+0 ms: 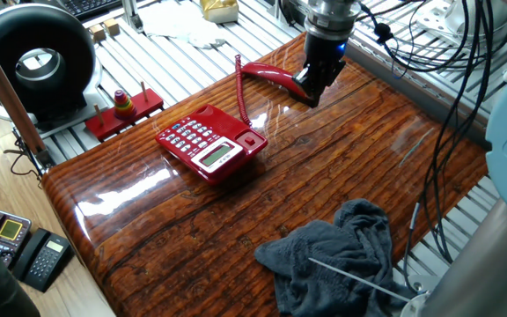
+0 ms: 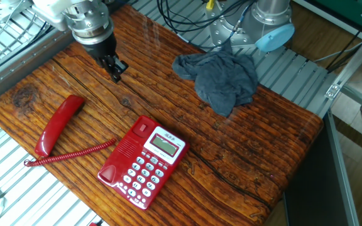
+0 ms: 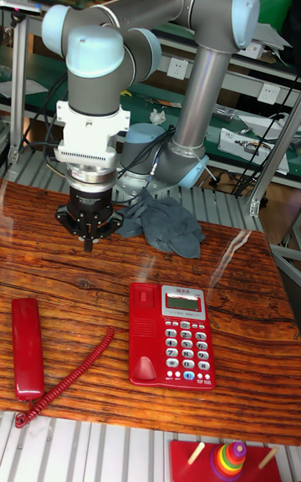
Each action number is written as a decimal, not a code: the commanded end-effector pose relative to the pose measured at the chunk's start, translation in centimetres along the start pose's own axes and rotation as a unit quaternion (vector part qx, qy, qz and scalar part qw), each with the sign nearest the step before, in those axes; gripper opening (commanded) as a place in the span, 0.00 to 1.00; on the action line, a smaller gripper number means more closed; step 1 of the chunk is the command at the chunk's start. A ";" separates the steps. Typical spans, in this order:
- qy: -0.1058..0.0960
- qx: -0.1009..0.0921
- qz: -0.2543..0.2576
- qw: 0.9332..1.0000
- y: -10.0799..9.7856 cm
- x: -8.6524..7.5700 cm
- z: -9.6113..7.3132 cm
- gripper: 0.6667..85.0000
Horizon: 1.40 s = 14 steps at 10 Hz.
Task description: Place the handset of the telephone on the corresponding phone cradle
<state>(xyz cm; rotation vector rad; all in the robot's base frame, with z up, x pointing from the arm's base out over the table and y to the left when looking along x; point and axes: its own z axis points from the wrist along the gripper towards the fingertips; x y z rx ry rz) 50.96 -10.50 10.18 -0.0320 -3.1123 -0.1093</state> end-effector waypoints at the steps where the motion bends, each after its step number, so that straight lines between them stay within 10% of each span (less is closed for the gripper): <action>1: -0.015 0.056 -0.029 0.998 -3.0 -0.8 -0.3 0.17; 14: -0.046 0.067 -0.152 0.985 -4.6 -9.1 1.6 0.36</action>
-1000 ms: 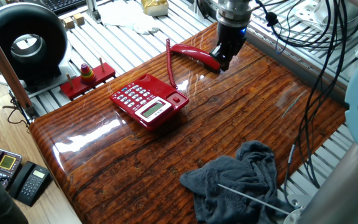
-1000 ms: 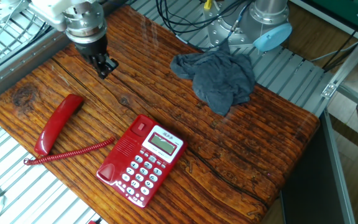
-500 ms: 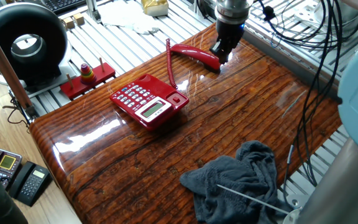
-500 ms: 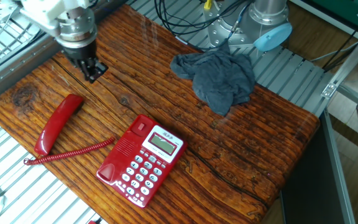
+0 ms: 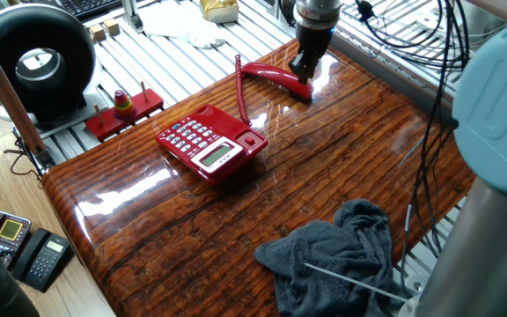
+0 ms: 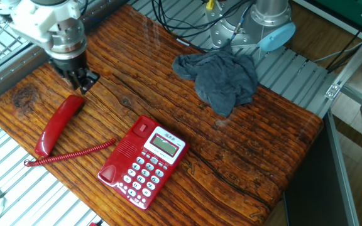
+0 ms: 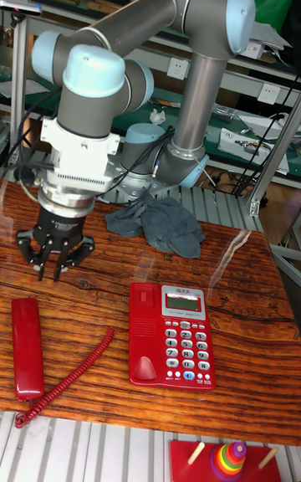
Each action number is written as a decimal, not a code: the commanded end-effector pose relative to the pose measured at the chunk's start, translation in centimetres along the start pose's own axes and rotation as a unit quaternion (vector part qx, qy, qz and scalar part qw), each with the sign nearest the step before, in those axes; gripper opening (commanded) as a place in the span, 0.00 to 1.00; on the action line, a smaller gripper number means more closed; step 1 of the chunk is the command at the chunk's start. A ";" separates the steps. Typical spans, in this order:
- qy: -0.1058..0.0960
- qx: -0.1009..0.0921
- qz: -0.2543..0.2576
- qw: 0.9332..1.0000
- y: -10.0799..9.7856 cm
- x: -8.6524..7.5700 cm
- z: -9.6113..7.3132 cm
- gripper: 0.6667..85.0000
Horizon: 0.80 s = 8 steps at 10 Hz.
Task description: Place the handset of the telephone on the corresponding phone cradle
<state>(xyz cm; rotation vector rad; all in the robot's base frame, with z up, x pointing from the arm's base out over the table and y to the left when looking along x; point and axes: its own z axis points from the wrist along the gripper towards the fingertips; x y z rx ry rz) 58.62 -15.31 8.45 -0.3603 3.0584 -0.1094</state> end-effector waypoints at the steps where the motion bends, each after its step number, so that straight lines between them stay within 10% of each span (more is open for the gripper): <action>1: -0.011 -0.001 -0.038 0.999 -0.3 -1.5 0.7 0.39; 8: -0.024 0.011 -0.122 0.992 -1.4 -3.2 2.3 0.51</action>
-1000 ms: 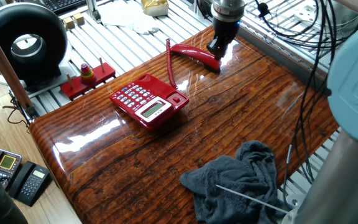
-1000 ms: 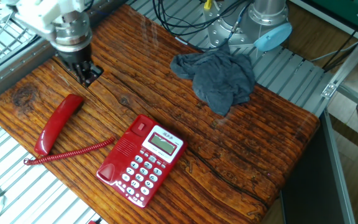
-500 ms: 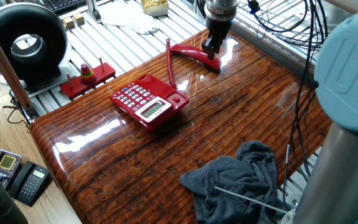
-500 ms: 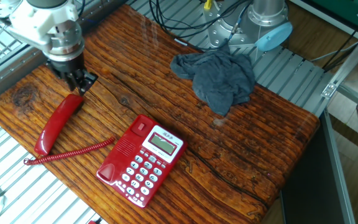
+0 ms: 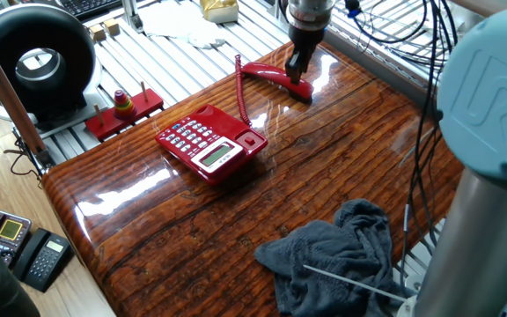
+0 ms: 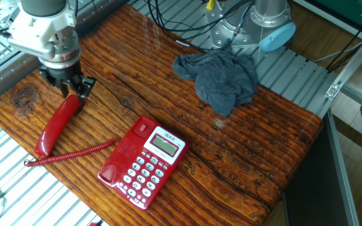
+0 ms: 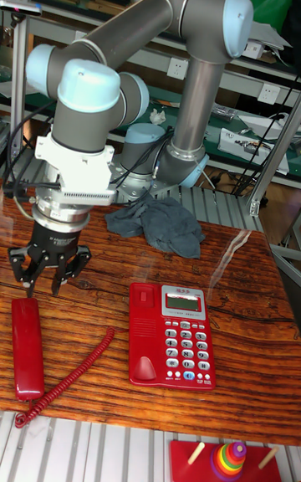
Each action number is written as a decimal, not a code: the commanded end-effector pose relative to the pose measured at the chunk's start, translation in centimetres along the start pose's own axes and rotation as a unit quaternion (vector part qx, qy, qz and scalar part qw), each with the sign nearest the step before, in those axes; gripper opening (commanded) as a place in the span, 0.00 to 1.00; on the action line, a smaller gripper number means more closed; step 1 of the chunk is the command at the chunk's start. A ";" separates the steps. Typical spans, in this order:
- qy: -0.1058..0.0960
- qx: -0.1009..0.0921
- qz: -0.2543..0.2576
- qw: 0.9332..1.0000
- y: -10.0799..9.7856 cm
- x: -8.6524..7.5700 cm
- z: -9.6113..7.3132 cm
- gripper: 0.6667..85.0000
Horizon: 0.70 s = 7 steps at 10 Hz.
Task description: Place the handset of the telephone on the corresponding phone cradle
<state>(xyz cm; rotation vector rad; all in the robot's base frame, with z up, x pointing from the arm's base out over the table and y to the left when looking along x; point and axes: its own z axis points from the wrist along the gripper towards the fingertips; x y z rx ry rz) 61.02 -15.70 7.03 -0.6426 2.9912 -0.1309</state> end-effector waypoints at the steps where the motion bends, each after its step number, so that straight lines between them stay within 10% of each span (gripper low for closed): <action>1: -0.015 0.012 -0.032 0.999 -1.1 -1.3 1.0 0.51; 7: -0.060 0.010 -0.026 0.998 -1.2 -3.8 1.3 0.58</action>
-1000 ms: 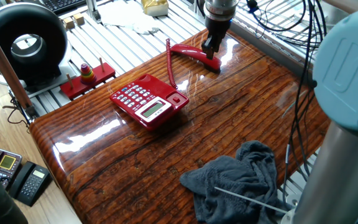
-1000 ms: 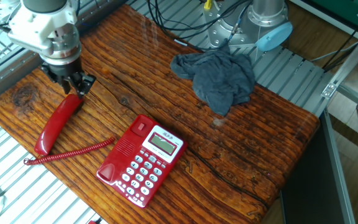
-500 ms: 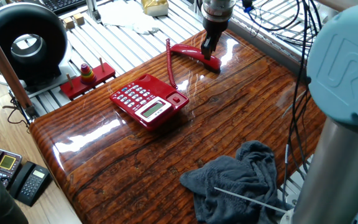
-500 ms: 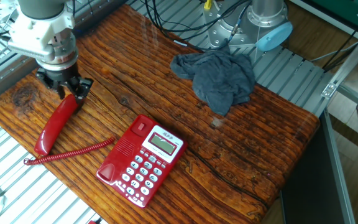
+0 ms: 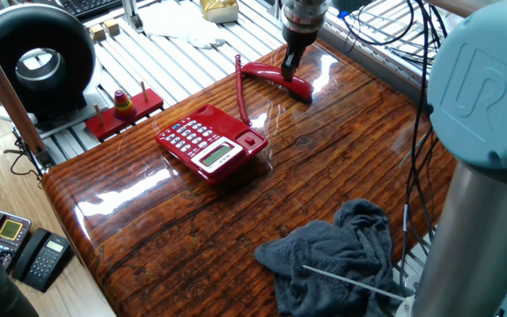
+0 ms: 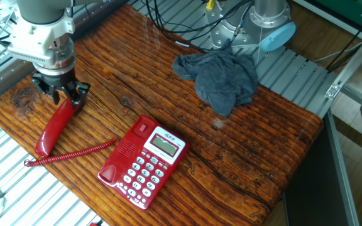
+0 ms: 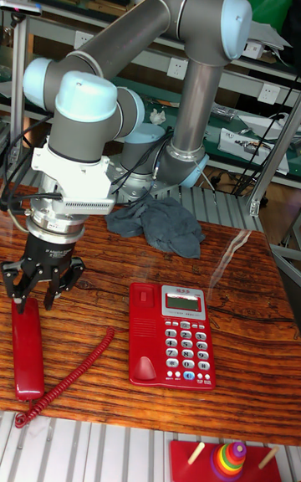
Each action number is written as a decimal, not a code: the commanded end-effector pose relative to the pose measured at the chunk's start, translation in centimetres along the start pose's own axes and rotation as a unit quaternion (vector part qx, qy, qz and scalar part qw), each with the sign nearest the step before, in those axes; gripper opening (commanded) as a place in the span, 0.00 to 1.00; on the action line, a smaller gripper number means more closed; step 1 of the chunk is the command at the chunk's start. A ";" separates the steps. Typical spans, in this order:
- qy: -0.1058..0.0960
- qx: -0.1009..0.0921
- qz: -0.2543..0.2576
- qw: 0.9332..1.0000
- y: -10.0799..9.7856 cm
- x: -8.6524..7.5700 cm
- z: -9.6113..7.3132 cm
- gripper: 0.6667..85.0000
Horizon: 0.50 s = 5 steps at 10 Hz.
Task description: Place the handset of the telephone on the corresponding phone cradle
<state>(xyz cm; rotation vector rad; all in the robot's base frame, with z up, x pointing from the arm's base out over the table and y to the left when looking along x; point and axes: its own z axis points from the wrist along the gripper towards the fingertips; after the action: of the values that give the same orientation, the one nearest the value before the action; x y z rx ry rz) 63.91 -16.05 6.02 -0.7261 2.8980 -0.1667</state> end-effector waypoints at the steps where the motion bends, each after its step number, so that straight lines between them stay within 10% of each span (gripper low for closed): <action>1: -0.028 -0.010 0.009 1.000 0.2 -1.4 0.1 0.59; 5: -0.019 -0.017 0.013 1.000 0.6 -1.0 0.5 0.62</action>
<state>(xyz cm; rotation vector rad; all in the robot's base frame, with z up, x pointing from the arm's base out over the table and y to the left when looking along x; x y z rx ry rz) 64.56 -15.53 5.77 -0.7202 2.8753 -0.1390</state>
